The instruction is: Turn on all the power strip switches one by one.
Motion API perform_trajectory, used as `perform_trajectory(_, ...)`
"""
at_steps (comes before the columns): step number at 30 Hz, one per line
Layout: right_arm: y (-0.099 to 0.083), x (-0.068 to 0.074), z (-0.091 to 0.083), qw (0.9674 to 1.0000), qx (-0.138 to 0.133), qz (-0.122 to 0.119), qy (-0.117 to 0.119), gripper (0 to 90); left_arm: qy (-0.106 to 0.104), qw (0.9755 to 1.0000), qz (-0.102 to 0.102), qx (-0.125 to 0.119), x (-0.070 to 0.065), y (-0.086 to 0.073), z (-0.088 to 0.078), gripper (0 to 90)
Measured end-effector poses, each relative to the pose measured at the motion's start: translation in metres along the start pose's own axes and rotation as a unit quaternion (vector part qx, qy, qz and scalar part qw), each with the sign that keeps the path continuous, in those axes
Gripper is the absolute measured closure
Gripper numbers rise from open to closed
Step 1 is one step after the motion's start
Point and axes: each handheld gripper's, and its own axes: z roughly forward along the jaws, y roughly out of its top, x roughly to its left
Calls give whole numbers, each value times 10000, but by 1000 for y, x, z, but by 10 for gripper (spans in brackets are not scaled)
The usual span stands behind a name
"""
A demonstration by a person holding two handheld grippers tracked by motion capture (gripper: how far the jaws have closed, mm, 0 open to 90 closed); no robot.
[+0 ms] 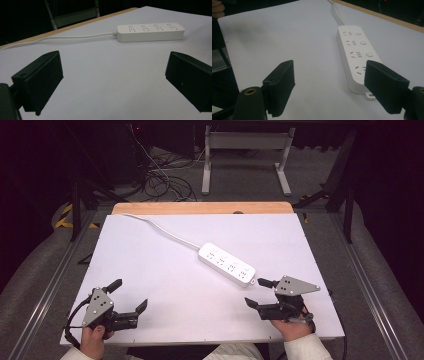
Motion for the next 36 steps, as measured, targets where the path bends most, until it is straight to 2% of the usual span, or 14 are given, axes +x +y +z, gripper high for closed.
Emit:
perform_trajectory(9,15,-7,7,9999,95,12,-43,267,-9,10000,50,29,1,-1,0,18)
perform_trajectory(10,17,-8,7,9999,103,20,-70,275,-21,10000,2,24,0,-1,0,18)
perform_trajectory(16,29,-13,8,9997,108,62,-207,335,-13,10000,25,32,0,-1,-1,18)
perform_trajectory(17,30,-15,9,9996,113,58,-242,393,-12,10000,28,29,1,-1,-1,18)
perform_trajectory(20,30,-16,9,9996,111,102,-234,430,-32,10000,7,38,1,-1,-1,18)
perform_trajectory(23,36,-18,10,9991,212,111,-343,543,-57,10000,-52,34,2,-1,0,19)
perform_trajectory(24,36,-18,10,9991,212,111,-343,543,-51,10000,-66,44,2,-1,-1,19)
perform_trajectory(25,41,-19,11,9988,297,108,-381,681,-46,10000,-75,36,2,-1,-1,17)
perform_trajectory(26,41,-19,11,9988,297,108,-381,681,-34,10000,-87,31,2,-2,-1,17)
perform_trajectory(27,47,-21,12,9984,409,87,-373,827,-29,10000,-68,40,2,-2,-1,17)
perform_trajectory(28,50,-22,13,9981,470,50,-385,887,-28,10000,-55,42,2,-2,0,17)
perform_trajectory(32,57,-27,16,9971,631,9,-426,900,-24,10000,-25,35,2,-2,0,18)
perform_trajectory(33,60,-31,19,9972,664,72,-333,900,-24,10000,-28,35,2,-2,0,18)
perform_trajectory(36,62,-37,26,9966,744,158,-303,900,-23,10000,-31,42,2,-2,0,18)
